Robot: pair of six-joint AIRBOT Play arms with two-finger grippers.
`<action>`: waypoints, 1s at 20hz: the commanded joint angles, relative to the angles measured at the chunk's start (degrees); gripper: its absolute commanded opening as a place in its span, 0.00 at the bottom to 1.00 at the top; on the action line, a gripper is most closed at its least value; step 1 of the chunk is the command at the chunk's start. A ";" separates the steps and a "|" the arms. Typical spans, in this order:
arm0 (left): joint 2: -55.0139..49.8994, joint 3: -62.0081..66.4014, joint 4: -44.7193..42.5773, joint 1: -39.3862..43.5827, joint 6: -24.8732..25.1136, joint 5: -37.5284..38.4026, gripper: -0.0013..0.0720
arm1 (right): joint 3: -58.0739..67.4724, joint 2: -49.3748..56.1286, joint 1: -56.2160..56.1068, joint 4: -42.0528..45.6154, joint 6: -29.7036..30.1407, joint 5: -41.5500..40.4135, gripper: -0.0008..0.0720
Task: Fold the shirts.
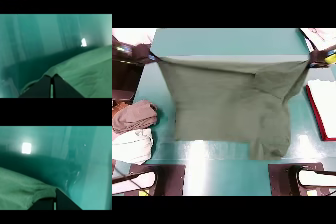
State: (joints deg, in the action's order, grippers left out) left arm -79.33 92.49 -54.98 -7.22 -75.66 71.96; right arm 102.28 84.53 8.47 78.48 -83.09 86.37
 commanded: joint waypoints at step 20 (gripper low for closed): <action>-16.22 -9.94 -6.05 1.49 14.19 -9.49 0.05 | -23.91 1.92 -5.73 17.49 -3.74 -23.85 0.04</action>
State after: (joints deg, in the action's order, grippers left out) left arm -95.48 86.74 -59.35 -5.76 -62.08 61.87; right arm 85.23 89.25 3.03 94.13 -85.49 64.69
